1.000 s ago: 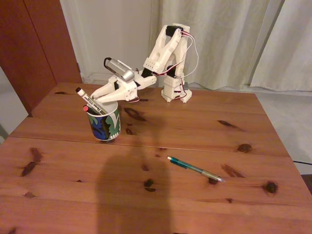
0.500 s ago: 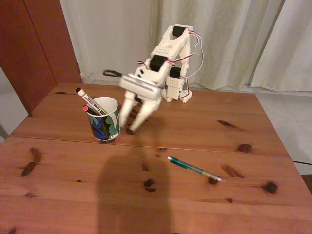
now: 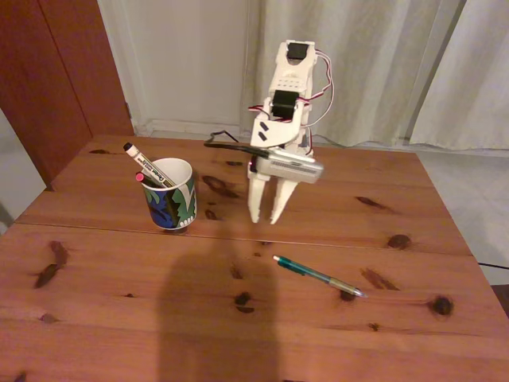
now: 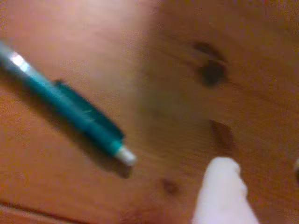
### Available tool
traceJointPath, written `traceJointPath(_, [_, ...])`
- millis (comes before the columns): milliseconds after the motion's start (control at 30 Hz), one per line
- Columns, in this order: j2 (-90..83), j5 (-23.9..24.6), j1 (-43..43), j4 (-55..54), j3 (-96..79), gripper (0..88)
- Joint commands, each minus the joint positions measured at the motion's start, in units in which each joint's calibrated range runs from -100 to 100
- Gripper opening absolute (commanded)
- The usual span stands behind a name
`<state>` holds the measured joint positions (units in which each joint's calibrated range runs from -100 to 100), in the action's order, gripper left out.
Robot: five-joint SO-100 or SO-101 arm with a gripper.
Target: Clean up the desk and place the pens and markers into the cup
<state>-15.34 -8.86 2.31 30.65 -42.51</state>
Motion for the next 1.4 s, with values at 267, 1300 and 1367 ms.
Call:
traceJointPath(267, [5.2,0.4,-7.7,1.6,4.4,12.5])
traceJointPath(1300, [6.6,-15.3,-12.0,2.2,3.8,12.6])
traceJointPath(1367, [7.9,-15.7,-12.2,2.1,4.4,12.6])
